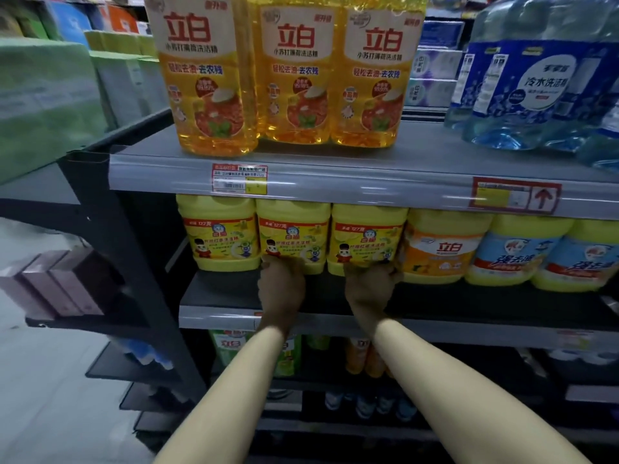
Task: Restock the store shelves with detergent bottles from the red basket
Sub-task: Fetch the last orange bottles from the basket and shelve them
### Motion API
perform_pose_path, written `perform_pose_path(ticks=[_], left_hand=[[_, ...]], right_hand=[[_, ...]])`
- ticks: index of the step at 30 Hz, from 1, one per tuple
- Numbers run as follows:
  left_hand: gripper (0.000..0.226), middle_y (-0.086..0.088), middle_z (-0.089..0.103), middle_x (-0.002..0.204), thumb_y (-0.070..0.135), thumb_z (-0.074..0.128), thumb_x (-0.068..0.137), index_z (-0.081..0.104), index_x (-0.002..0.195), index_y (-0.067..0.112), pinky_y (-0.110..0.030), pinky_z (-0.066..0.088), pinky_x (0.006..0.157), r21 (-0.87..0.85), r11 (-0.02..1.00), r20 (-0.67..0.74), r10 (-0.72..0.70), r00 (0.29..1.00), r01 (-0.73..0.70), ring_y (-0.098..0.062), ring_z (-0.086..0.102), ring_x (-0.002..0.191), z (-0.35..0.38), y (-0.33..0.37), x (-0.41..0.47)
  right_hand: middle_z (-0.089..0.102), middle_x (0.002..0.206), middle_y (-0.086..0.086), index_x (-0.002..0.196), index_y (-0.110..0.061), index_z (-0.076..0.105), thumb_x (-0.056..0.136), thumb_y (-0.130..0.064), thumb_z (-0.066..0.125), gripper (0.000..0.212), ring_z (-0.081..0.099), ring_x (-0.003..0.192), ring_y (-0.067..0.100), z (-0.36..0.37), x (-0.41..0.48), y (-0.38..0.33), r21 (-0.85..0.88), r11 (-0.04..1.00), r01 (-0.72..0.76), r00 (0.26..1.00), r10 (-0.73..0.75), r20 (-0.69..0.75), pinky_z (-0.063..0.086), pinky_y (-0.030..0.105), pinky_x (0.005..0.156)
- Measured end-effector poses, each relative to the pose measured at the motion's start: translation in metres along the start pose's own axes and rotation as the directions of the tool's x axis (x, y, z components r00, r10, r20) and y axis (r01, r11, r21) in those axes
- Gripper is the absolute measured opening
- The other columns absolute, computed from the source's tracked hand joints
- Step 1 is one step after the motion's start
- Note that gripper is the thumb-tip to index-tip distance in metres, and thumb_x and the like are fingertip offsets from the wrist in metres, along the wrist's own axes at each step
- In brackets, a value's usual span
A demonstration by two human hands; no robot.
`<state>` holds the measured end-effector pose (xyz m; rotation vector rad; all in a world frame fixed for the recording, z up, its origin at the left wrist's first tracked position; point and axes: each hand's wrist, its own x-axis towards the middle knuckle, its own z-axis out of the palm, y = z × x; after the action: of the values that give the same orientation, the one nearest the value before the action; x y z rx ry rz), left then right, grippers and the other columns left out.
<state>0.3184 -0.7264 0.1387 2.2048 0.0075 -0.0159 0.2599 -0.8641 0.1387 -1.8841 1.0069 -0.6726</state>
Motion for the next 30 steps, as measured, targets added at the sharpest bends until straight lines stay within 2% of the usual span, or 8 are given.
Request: perform_pose_path(ticks=[6,11,17,19,22,26,28,30], left_hand=[[0.055,-0.022,0.063,0.132,0.041,0.062,0.103,0.044,0.140,0.005,-0.051,0.048,0.097,0.028,0.997,0.017,0.068,0.998,-0.069,-0.050,0.059,0.121,-0.006,-0.009,0.001],[0.036,-0.014,0.073,0.110,0.045,0.064,0.100,0.064,0.120,0.015,-0.039,0.049,0.079,0.124,0.983,0.001,0.139,0.990,-0.138,-0.043,0.068,0.104,-0.033,-0.032,0.006],[0.034,-0.018,0.073,0.093,0.039,0.068,0.099,0.067,0.093,0.005,-0.036,0.042,0.069,0.095,0.995,-0.138,0.041,0.990,-0.028,-0.043,0.069,0.092,-0.079,-0.070,0.019],[0.033,-0.018,0.073,0.097,0.035,0.069,0.099,0.068,0.098,0.002,-0.035,0.042,0.071,0.067,0.998,-0.166,0.019,0.986,-0.008,-0.042,0.069,0.095,-0.092,-0.071,0.022],[0.040,-0.019,0.072,0.115,0.033,0.069,0.100,0.062,0.122,0.000,-0.036,0.042,0.077,0.026,1.000,-0.176,-0.011,0.984,0.016,-0.043,0.066,0.108,-0.102,-0.068,0.027],[0.083,-0.025,0.054,0.151,0.036,0.068,0.099,0.026,0.159,-0.003,-0.053,0.048,0.106,-0.036,0.998,-0.131,-0.053,0.990,0.049,-0.045,0.053,0.135,-0.104,-0.071,0.039],[0.089,-0.026,0.050,0.155,0.034,0.067,0.100,0.015,0.164,0.001,-0.054,0.045,0.111,-0.057,0.997,-0.132,-0.052,0.990,0.045,-0.045,0.051,0.139,-0.104,-0.072,0.042],[0.086,-0.024,0.053,0.152,0.031,0.066,0.101,0.016,0.164,0.003,-0.053,0.046,0.109,-0.054,0.998,-0.130,-0.040,0.991,0.033,-0.045,0.053,0.136,-0.103,-0.071,0.044]], right_hand=[[0.023,0.165,0.023,0.161,-0.001,0.020,0.090,-0.038,0.084,0.103,0.029,0.150,0.041,0.001,0.000,0.008,0.028,1.000,0.014,1.000,-0.015,0.015,0.035,0.045,0.121],[0.043,0.157,0.020,0.145,-0.001,0.051,0.101,-0.022,0.070,0.053,0.035,0.149,0.035,0.006,-0.024,0.018,-0.014,0.985,0.172,0.985,-0.171,0.037,0.031,0.039,0.122],[0.053,0.146,0.013,0.133,-0.007,0.060,0.099,-0.031,0.071,0.043,0.050,0.137,0.032,0.035,-0.056,-0.005,-0.030,0.976,0.216,0.958,-0.205,0.202,0.042,0.036,0.107],[0.053,0.148,0.013,0.134,-0.008,0.062,0.100,-0.030,0.071,0.042,0.050,0.139,0.032,0.046,-0.063,-0.012,-0.003,0.979,0.202,0.958,-0.197,0.210,0.044,0.038,0.108],[0.049,0.153,0.013,0.142,-0.010,0.057,0.099,-0.029,0.072,0.049,0.052,0.138,0.033,0.060,-0.067,-0.018,0.029,0.986,0.167,0.969,-0.169,0.180,0.044,0.038,0.109],[0.045,0.159,0.013,0.152,-0.012,0.048,0.095,-0.028,0.076,0.066,0.051,0.141,0.036,0.077,-0.066,-0.023,0.092,0.989,0.119,0.979,-0.132,0.154,0.043,0.041,0.114],[0.039,0.162,0.013,0.158,-0.013,0.042,0.095,-0.027,0.075,0.072,0.047,0.144,0.036,0.083,-0.067,-0.026,0.110,0.988,0.107,0.980,-0.123,0.155,0.041,0.041,0.116],[0.034,0.165,0.014,0.161,-0.011,0.035,0.097,-0.026,0.074,0.077,0.044,0.147,0.037,0.086,-0.067,-0.028,0.090,0.991,0.095,0.983,-0.108,0.149,0.040,0.041,0.117]])
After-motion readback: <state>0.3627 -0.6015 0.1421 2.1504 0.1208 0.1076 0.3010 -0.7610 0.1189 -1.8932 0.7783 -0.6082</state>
